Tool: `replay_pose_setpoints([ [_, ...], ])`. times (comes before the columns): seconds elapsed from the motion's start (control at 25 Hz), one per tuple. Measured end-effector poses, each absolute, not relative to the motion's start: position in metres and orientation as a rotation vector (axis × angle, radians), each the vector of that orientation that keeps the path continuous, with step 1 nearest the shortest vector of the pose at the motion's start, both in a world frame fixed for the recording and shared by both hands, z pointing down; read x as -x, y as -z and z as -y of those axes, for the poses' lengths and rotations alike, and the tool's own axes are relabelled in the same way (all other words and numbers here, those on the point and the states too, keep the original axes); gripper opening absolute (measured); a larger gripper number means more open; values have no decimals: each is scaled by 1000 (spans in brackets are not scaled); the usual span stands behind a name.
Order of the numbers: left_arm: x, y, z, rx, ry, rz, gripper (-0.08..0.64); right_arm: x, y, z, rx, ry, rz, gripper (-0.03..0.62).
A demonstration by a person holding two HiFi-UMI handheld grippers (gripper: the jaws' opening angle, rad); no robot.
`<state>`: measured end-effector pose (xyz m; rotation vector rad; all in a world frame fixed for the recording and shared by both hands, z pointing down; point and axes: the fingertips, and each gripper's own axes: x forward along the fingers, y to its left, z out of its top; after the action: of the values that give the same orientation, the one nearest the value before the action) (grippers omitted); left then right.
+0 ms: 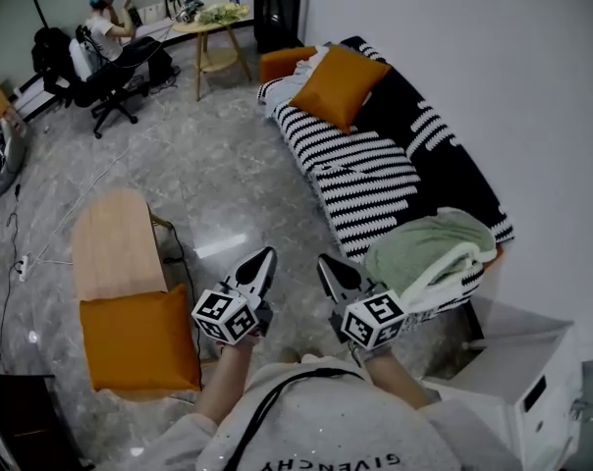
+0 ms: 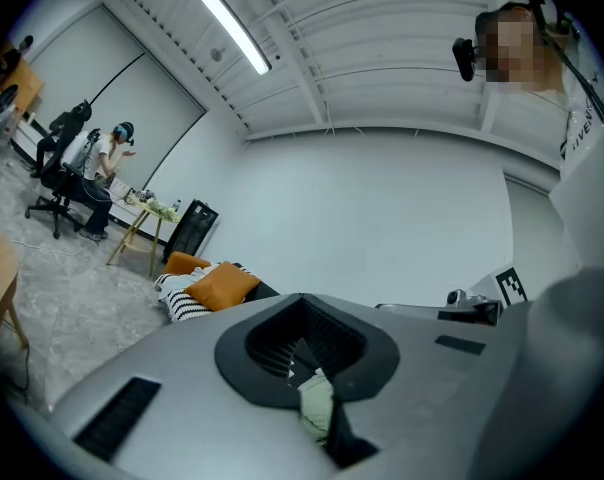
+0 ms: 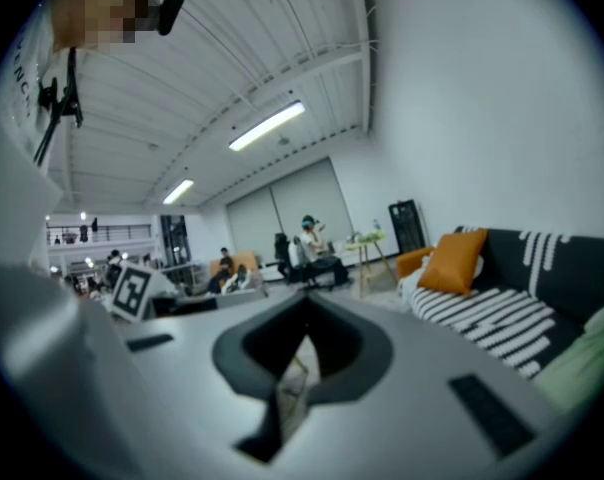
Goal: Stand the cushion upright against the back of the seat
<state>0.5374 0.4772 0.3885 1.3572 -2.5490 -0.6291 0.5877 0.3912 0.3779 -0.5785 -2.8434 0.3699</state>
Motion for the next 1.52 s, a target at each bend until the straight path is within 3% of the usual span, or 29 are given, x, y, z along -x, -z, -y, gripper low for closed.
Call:
replay_pose_setpoints([
  [0.56, -508, -401, -476, -1349, 608, 2531, 25, -553, -393, -401, 627, -423, 2794, 18],
  [1.32, -336, -394, -371, -1379, 586, 2551, 25, -383, -394, -295, 605, -469, 2816, 18],
  [1.52, -310, -394, -344, -1390, 572, 2557, 25, -356, -392, -278, 597, -354, 2853, 18],
])
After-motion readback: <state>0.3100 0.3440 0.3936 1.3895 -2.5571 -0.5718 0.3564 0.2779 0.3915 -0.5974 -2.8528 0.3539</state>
